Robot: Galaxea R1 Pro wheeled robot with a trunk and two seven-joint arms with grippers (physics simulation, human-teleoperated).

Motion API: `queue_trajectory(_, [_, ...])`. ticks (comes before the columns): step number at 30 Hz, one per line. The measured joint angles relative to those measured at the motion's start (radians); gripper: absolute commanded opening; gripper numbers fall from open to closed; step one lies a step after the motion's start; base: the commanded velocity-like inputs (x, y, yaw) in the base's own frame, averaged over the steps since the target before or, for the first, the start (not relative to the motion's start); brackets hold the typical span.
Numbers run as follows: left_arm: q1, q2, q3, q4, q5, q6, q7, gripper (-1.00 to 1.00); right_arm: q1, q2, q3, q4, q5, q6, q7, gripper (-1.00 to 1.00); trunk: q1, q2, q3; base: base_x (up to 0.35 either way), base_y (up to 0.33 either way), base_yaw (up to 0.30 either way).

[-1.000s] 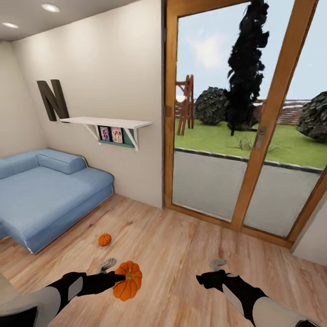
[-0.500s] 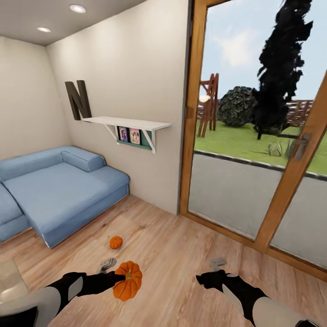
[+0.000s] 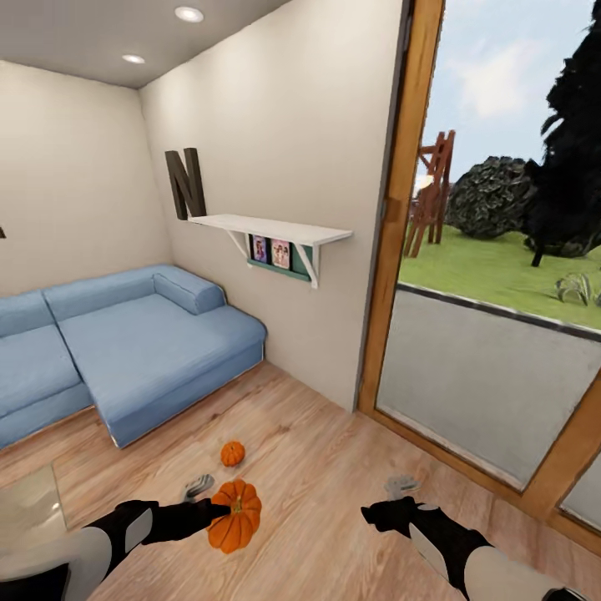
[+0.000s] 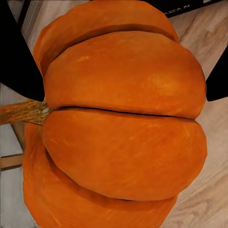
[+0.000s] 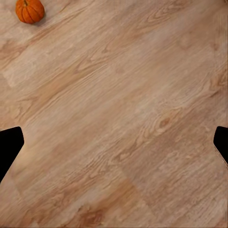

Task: Place each of the two pumpkins and all three candles from the living room inside a cabinet in the living room (use any cabinet), then make sure every cabinet is closed, and position the cauldron so it is next to a table in the living room.

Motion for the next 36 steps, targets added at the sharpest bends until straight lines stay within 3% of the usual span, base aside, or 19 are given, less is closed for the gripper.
queue_trajectory(36, [0.000,0.000,0.001,0.000,0.000,0.001,-0.001,-1.00,0.000,0.006,0.001,0.000,0.003,0.001,0.001,1.00,0.000,0.000,-0.008,0.313,-0.162,0.281])
